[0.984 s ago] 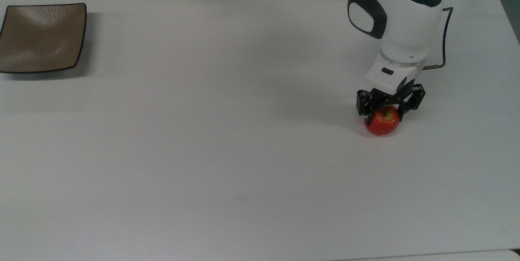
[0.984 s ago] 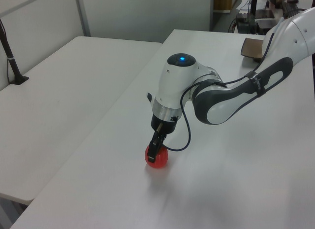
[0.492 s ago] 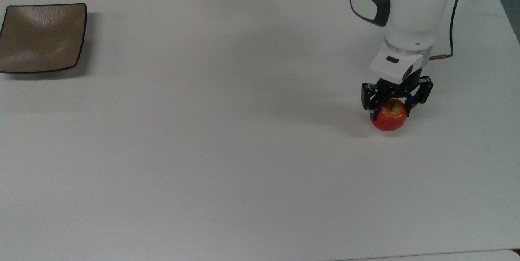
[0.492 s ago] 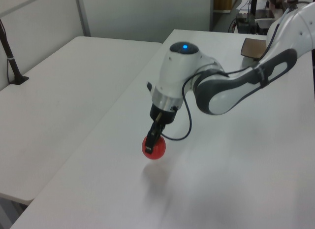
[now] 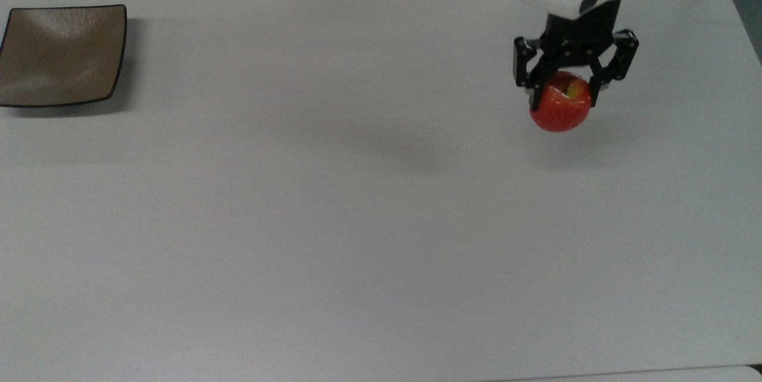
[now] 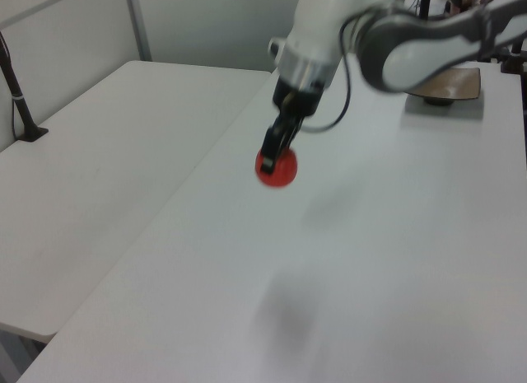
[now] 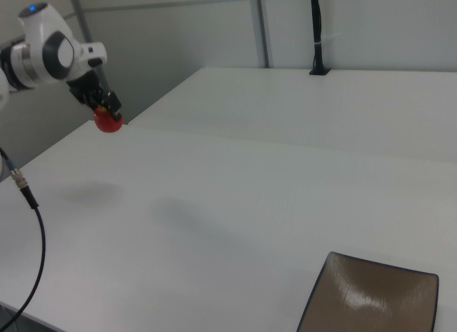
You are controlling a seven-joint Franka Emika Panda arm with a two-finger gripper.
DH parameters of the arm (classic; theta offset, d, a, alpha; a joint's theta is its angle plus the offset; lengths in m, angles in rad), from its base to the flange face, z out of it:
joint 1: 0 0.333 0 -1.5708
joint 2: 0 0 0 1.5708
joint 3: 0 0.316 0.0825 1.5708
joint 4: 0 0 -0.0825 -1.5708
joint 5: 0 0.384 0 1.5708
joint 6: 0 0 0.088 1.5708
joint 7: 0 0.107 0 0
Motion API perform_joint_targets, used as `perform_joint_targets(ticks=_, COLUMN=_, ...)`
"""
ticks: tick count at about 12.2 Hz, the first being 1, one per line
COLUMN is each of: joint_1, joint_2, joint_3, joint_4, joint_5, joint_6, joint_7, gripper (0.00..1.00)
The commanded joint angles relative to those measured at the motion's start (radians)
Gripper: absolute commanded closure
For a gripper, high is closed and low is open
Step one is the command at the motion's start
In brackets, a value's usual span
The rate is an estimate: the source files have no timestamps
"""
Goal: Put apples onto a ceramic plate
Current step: 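Lift the held apple and carry it toward the brown plate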
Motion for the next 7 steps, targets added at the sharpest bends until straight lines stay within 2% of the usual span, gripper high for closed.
perform_joint_targets(ticks=1, joint_1=-0.057, joint_2=-0.225, joint_3=0.007, joint_4=-0.133, joint_5=0.041, joint_6=-0.114, joint_7=-0.009, gripper=0.94)
perform_joint_targets(ticks=4, joint_1=-0.148, joint_2=-0.363, joint_3=0.007, joint_4=-0.188, joint_5=0.114, joint_6=-0.205, joint_7=-0.14, gripper=0.94)
perform_joint_targets(ticks=7, joint_1=-0.256, joint_2=-0.48, joint_3=0.007, joint_4=-0.258, joint_5=0.177, joint_6=-0.317, joint_7=-0.345, gripper=0.94)
